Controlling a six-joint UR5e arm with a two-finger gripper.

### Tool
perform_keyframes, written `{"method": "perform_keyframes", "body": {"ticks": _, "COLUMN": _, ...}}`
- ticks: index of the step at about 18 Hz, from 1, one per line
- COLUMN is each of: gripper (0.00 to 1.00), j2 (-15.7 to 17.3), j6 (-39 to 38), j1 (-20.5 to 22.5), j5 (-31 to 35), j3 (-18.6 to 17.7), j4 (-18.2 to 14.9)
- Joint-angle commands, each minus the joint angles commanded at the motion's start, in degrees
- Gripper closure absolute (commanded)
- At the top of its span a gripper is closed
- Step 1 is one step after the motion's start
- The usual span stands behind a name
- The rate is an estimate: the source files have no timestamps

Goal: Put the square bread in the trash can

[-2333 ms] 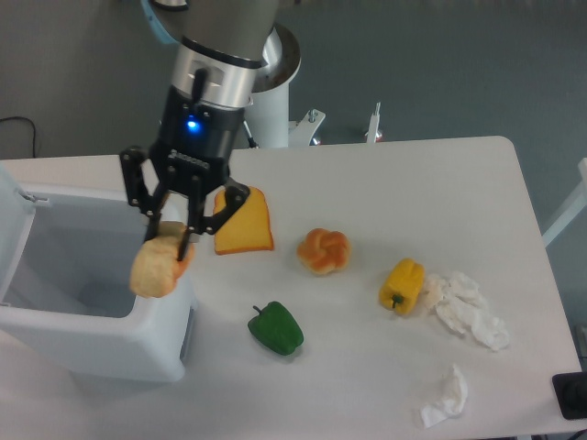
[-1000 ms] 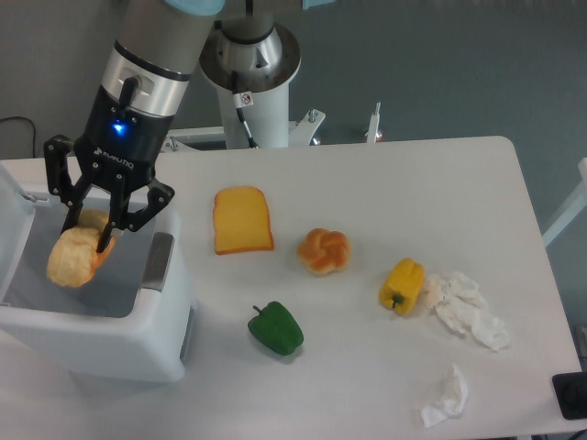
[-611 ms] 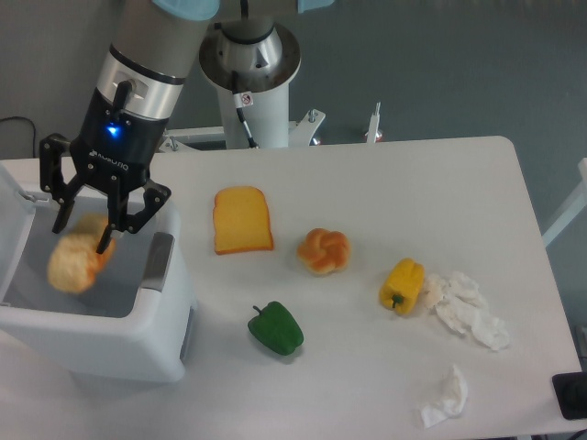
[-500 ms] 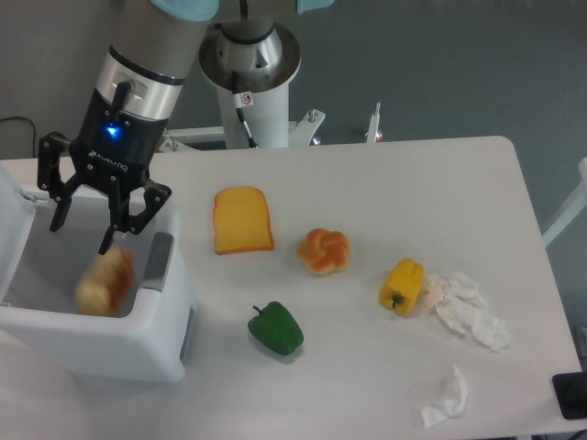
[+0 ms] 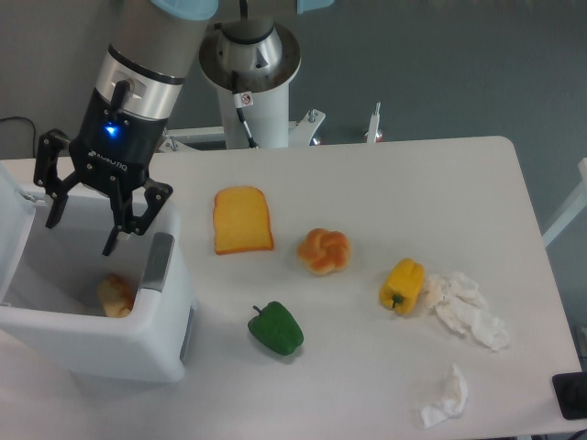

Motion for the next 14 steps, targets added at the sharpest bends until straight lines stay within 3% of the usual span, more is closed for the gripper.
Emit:
{"method": "perform_keyframes", "body": {"ticks": 8, "gripper": 0.0, "j2": 0.3, "j6": 4.0, "j1": 5.1, "j5": 0.5, "j3": 0.2, "j4": 0.0}}
{"method": "perform_keyframes", "body": {"ticks": 14, "gripper": 0.0, "j2": 0.3, "j6": 11.3, "j1": 7.1, "j5": 9.3, "j3": 0.8, "j4": -0.3}}
